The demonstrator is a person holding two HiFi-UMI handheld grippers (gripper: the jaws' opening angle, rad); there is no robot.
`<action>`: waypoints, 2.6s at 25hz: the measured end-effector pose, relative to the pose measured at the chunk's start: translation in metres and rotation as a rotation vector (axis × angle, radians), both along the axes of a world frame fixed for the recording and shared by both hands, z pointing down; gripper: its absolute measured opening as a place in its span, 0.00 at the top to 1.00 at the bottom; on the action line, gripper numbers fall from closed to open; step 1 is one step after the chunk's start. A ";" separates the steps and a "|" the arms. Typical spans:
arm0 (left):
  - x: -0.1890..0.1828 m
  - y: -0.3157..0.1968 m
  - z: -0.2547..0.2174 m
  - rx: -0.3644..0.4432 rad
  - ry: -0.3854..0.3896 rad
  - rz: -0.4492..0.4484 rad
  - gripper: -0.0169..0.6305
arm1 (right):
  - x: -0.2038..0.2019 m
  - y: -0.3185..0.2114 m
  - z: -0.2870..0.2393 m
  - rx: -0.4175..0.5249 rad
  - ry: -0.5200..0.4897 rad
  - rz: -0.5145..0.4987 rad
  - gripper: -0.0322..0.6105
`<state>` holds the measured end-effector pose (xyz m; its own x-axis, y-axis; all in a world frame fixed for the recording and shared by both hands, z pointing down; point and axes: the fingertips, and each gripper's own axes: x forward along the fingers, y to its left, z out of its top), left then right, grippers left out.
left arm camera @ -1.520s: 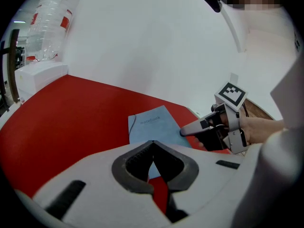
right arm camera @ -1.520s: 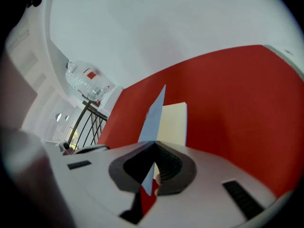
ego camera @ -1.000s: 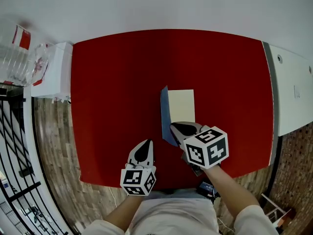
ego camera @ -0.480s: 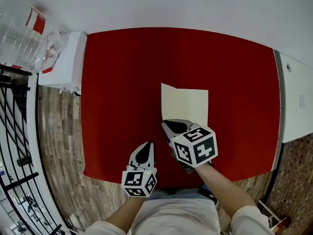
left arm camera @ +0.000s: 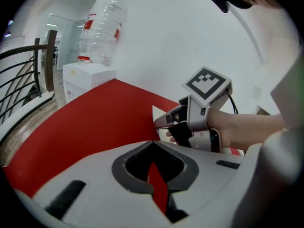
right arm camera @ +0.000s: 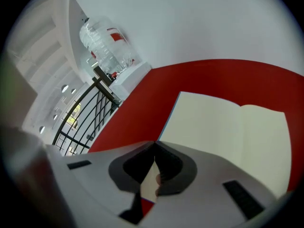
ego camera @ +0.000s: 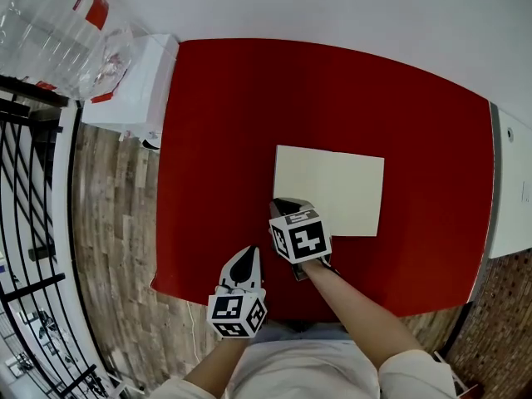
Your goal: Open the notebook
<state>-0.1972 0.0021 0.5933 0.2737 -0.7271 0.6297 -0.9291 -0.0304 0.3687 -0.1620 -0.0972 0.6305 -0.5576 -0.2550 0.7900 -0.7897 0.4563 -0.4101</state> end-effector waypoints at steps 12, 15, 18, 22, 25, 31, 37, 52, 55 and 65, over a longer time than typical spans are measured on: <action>-0.034 0.011 0.015 -0.025 0.001 -0.044 0.96 | -0.009 0.004 0.046 -0.033 0.096 -0.002 0.93; -0.032 0.011 0.015 -0.024 0.006 -0.036 0.96 | -0.010 0.007 0.046 -0.034 0.092 -0.002 0.93; -0.032 0.010 0.014 -0.021 0.011 -0.027 0.96 | -0.012 0.008 0.045 -0.027 0.076 0.001 0.93; -0.031 0.009 0.013 -0.018 0.012 -0.017 0.96 | -0.016 0.012 0.041 -0.027 0.017 -0.010 0.83; -0.031 0.009 0.014 -0.020 0.012 -0.011 0.96 | -0.017 0.012 0.041 -0.020 -0.005 -0.010 0.82; -0.029 0.009 0.012 -0.018 0.010 0.008 0.96 | -0.006 0.007 0.037 -0.075 -0.128 0.089 0.82; -0.016 0.006 0.011 -0.015 0.011 0.036 0.96 | 0.026 0.011 0.026 -0.051 -0.122 0.138 0.82; 0.042 -0.001 -0.034 0.066 -0.012 0.163 0.96 | 0.105 0.035 -0.059 0.231 -0.116 0.103 0.86; 0.056 0.001 -0.057 0.100 -0.021 0.192 0.96 | 0.125 0.047 -0.090 0.309 -0.102 0.117 0.90; 0.112 0.040 -0.113 0.155 -0.036 0.289 0.96 | 0.177 0.120 -0.191 0.538 -0.008 0.192 0.94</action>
